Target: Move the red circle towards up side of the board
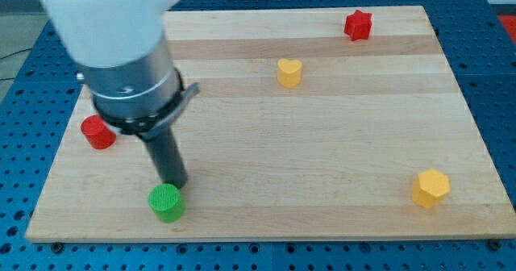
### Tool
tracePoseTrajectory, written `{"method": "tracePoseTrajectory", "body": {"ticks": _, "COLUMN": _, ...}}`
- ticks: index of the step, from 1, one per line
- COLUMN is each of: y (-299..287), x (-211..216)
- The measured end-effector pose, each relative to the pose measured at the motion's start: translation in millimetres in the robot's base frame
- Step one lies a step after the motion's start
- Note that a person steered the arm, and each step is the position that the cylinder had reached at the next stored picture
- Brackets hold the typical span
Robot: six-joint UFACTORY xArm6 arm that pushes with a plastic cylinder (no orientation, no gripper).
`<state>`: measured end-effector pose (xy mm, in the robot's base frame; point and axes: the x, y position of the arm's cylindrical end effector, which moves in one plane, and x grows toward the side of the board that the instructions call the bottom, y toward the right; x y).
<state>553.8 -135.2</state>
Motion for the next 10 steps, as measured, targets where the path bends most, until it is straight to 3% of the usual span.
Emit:
{"method": "tracePoseTrajectory", "body": {"ticks": 2, "y": -93.9, "x": -11.0}}
{"method": "tracePoseTrajectory", "body": {"ticks": 3, "y": -82.0, "x": -63.9}}
{"method": "tracePoseTrajectory", "body": {"ticks": 4, "y": -99.2, "x": -89.3}}
{"method": "tracePoseTrajectory", "body": {"ticks": 5, "y": -52.0, "x": -69.1}}
{"method": "tracePoseTrajectory", "body": {"ticks": 7, "y": -127.9, "x": -22.1}}
{"method": "tracePoseTrajectory", "body": {"ticks": 10, "y": -160.1, "x": -100.7}}
